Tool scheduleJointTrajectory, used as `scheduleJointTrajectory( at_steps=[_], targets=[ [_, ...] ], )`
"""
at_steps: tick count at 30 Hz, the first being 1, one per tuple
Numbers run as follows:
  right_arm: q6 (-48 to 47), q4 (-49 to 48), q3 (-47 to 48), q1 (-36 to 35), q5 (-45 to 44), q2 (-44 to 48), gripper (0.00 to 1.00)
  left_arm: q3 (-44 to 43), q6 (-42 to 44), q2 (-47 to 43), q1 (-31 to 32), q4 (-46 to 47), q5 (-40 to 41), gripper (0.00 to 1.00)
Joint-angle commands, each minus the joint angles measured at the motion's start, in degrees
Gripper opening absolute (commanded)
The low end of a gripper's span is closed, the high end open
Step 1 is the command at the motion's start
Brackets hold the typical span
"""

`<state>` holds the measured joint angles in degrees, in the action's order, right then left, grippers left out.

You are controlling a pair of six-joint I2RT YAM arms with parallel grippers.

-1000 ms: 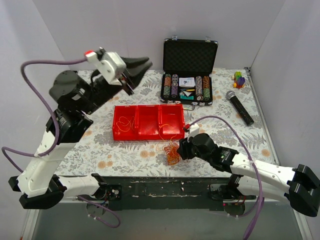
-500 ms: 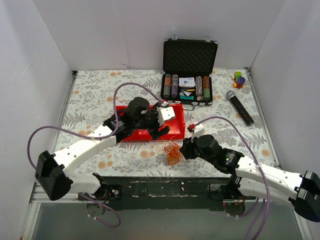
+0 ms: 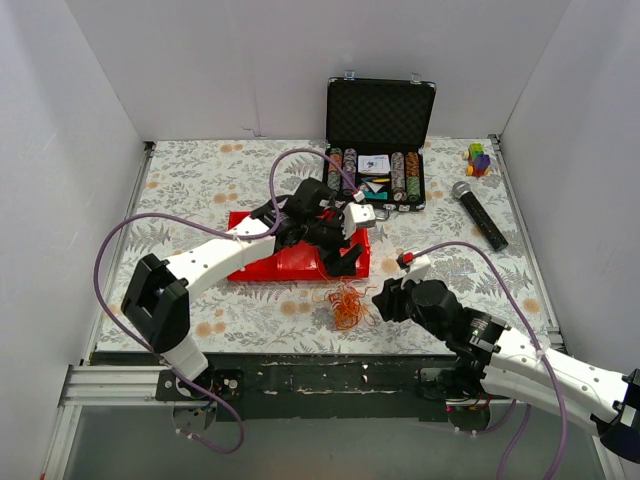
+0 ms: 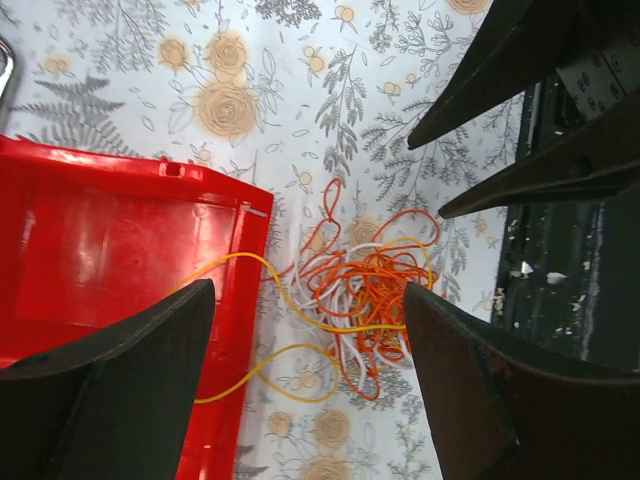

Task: Untangle the cables

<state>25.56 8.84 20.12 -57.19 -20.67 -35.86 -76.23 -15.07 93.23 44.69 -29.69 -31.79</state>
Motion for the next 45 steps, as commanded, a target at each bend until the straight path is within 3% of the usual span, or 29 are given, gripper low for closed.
scheduleJointTrajectory(
  at_steps=[1,12,25,32,39,45],
  targets=[
    [0.89,0.47,0.27,-0.20,-1.48,0.96,0.53,1.16,-7.86,-0.16,-0.48,-2.12,-3.45,0.76],
    [0.81,-0.58,-0.26,-0.29,-1.04,1.23,0.53,0.29,-17.53,7.49,-2.23,-2.39,-4.86,0.66],
    [0.63,-1.19,-0.08,-0.29,-0.60,0.44,0.53,3.54,-19.56,7.49,-2.94,1.22,-2.74,0.55],
    [0.63,-1.28,-0.08,-0.29,-0.87,0.00,0.52,5.21,-18.07,6.79,-1.80,0.95,-3.45,0.42],
    [0.63,-1.72,-0.34,-0.29,-0.78,-0.18,0.51,2.49,-18.76,5.47,-1.80,2.09,-3.28,0.05],
    [-0.60,-3.13,0.71,-0.29,-0.78,-2.28,0.52,0.20,-20.17,-1.46,-1.71,0.87,-5.03,0.00]
  ],
)
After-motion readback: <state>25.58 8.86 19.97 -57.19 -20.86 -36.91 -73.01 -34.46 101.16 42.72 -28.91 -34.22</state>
